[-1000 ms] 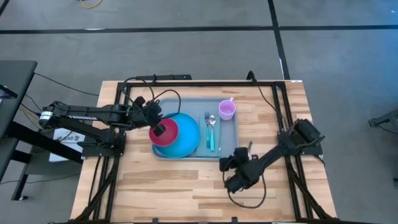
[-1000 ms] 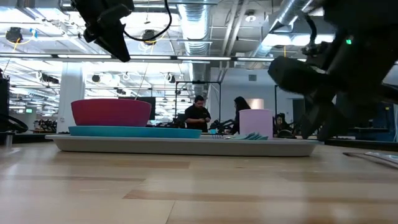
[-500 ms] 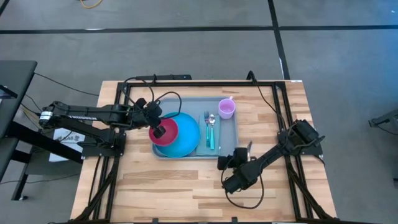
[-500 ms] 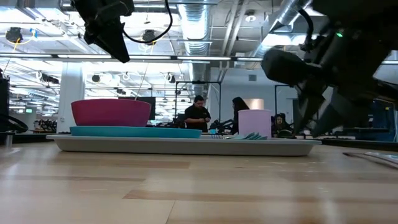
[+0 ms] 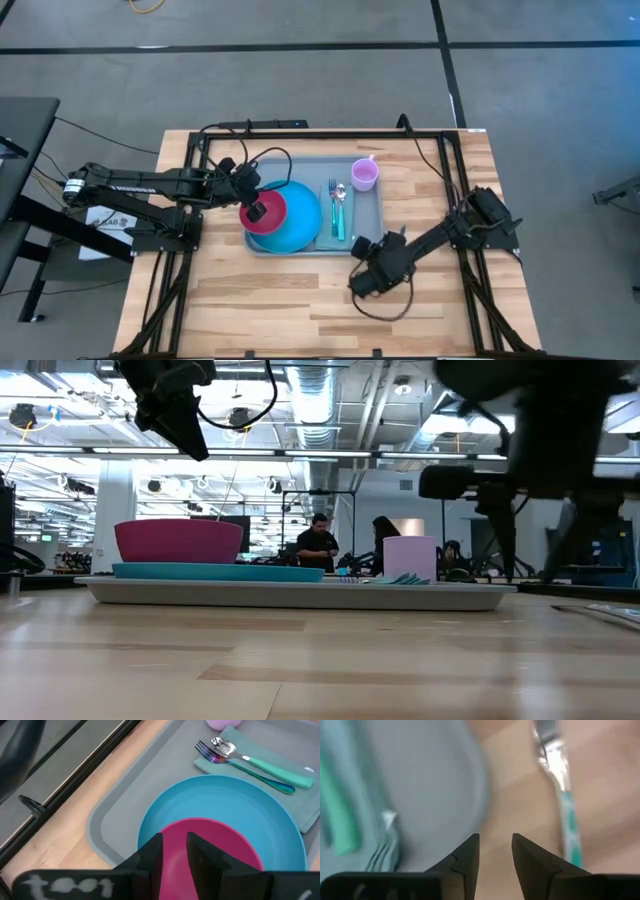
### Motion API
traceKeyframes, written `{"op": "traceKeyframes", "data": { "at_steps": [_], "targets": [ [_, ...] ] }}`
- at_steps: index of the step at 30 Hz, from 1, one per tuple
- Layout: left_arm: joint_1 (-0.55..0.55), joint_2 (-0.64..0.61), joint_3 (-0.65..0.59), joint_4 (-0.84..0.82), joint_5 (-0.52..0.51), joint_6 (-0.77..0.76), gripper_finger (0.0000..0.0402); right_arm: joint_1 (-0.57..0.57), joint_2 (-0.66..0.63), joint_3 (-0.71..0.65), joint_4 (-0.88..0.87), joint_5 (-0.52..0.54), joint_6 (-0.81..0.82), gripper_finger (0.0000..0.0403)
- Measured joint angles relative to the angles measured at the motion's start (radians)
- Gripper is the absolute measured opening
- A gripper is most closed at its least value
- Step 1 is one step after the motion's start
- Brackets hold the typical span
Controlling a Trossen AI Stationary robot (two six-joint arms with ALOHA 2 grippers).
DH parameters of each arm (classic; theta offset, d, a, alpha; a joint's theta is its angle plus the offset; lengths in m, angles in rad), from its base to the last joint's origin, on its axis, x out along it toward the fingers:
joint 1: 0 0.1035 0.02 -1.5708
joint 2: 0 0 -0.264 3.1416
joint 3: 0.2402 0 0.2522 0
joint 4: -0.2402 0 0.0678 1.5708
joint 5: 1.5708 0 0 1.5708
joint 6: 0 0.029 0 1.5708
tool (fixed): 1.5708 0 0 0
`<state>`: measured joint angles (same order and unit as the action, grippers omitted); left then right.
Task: Set up tray
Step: Put the blue patterned knife on the napkin to the right of the blue spoon
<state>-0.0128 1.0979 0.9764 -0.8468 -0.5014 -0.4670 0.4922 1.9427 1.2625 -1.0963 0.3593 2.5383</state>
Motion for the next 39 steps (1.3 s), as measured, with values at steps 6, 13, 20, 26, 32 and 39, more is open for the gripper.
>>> {"op": "traceKeyframes", "data": {
  "at_steps": [6, 13, 20, 26, 32, 39],
  "targets": [
    [0.000, 0.000, 0.000, 0.000, 0.001, 0.000, 0.0077, -0.045, 0.011, 0.099, -0.194, -0.146, -0.005, 0.0098],
    [0.000, 0.000, 0.000, 0.000, 0.000, 0.000, 0.0077, 0.022, 0.010, 0.119, -0.323, -0.223, 0.082, 0.0089],
    [0.000, 0.000, 0.000, 0.000, 0.000, 0.000, 0.0077, 0.038, 0.010, 0.091, -0.301, -0.212, 0.099, 0.0087],
    [0.000, 0.000, 0.000, 0.000, 0.000, 0.000, 0.0077, 0.036, 0.010, 0.050, -0.249, -0.196, 0.099, 0.0087],
    [0.000, 0.000, 0.000, 0.000, 0.000, 0.000, 0.0077, 0.036, 0.010, -0.024, -0.153, -0.177, 0.099, 0.0087],
    [0.000, 0.000, 0.000, 0.000, 0.000, 0.000, 0.0077, 0.036, 0.010, -0.081, -0.069, -0.175, 0.099, 0.0087]
  ]
}}
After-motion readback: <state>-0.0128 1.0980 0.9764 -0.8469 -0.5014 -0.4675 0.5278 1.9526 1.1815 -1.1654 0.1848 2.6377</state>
